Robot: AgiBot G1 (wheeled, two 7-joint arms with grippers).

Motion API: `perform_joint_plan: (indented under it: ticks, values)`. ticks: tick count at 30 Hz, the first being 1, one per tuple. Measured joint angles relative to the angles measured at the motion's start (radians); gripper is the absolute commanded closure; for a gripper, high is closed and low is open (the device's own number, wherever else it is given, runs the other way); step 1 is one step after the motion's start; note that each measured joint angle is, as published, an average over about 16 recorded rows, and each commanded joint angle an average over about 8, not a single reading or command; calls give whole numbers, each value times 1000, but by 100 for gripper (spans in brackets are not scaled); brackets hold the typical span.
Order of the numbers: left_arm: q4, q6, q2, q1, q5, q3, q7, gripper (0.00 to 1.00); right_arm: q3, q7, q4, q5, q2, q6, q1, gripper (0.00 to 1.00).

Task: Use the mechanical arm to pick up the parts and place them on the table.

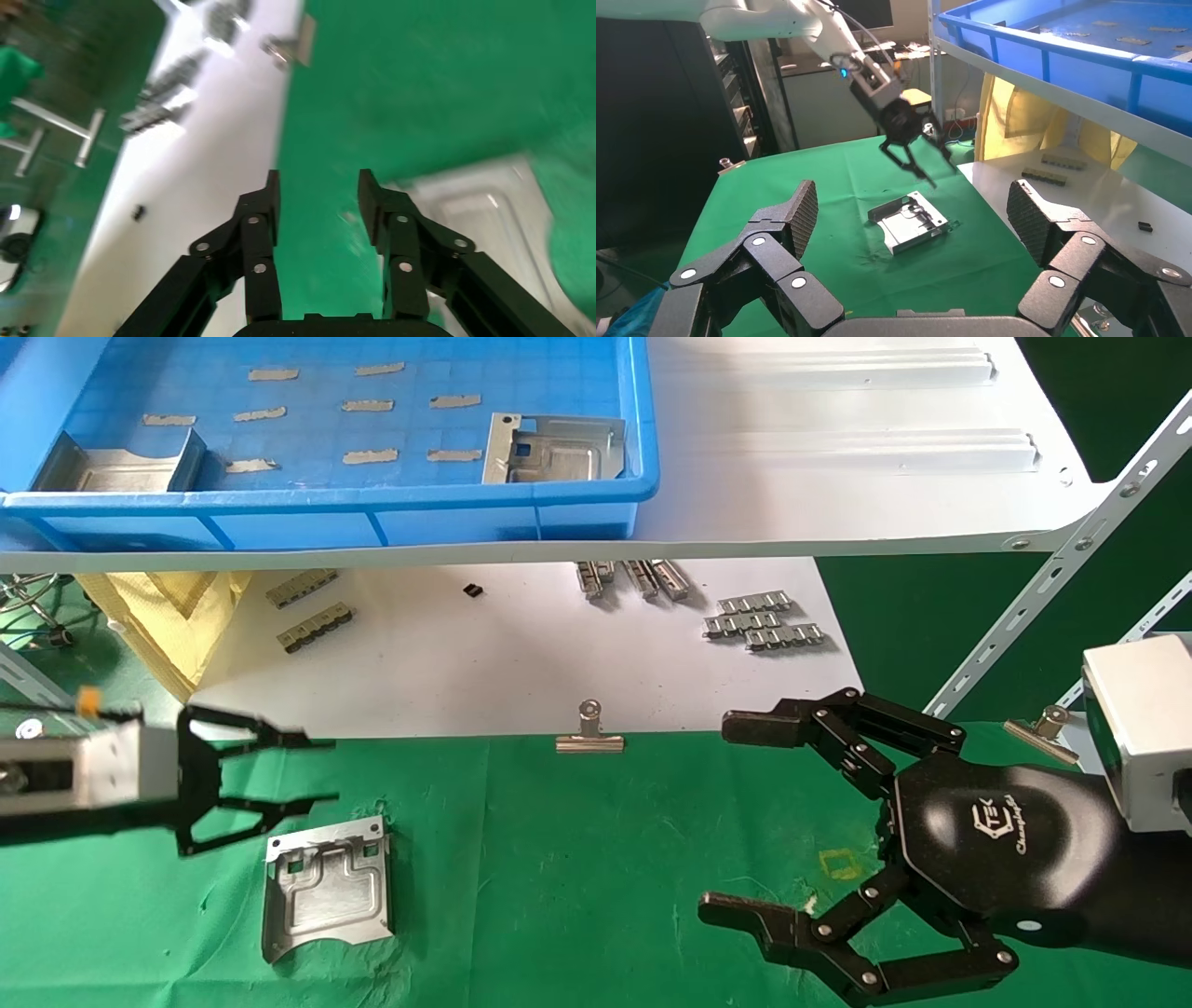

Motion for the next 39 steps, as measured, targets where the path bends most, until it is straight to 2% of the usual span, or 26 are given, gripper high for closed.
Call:
perform_joint_plan:
  ticks: [12,24,39]
  values:
    - [-31,12,-24,71,-180,-53,-257,0,0,0,0,0,0,0,0,0]
    - [-85,6,-33,105,-202,-81,-314,0,0,0,0,0,0,0,0,0]
    - [-328,-17,-65,218,-222,-192,-477,0,0,0,0,0,0,0,0,0]
